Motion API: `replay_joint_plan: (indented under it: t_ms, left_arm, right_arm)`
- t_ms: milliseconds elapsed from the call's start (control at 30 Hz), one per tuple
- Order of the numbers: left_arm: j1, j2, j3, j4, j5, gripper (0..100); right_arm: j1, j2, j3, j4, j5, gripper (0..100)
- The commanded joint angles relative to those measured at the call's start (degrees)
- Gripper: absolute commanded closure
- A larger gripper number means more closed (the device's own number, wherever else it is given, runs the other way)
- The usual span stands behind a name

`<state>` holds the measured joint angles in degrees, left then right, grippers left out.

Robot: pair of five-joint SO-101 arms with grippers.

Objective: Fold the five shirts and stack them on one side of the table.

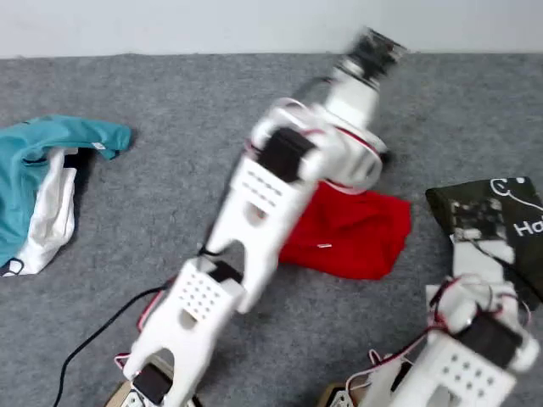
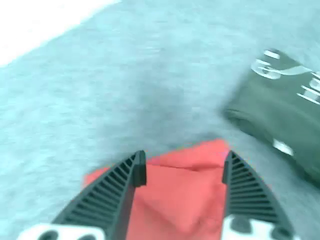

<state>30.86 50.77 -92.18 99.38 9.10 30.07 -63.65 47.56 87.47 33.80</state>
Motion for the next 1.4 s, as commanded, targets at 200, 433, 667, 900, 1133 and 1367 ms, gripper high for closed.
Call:
replay_joint_plan:
  t_ms: [200, 433, 667, 900, 1133, 1367]
  left_arm:
    - [-15.4, 1.7, 22.0, 1.1, 0.4, 75]
    - [-17.1, 1.7, 35.6, 1.1, 0.2, 75]
    - [-17.1, 2.1, 37.7, 1.1, 0.4, 75]
    - [-17.1, 2.1, 37.8, 1.1, 0.4, 75]
    - [-17.1, 2.1, 37.8, 1.1, 0.4, 75]
    - [-16.6, 2.1, 37.9, 1.1, 0.4, 75]
  right_arm:
    - [-23.7, 20.4, -14.0, -2.4, -0.8, 79.8]
    - [-40.1, 43.8, -33.2, -2.7, -8.5, 79.8]
    - [-48.9, 64.4, -49.2, -2.6, -9.1, 79.8]
    - [-46.1, 78.5, -53.8, -6.2, -9.0, 79.8]
    - [-39.6, 81.2, -53.6, -8.9, -8.1, 79.8]
    - [-34.7, 83.2, -53.7, -14.5, -4.3, 79.8]
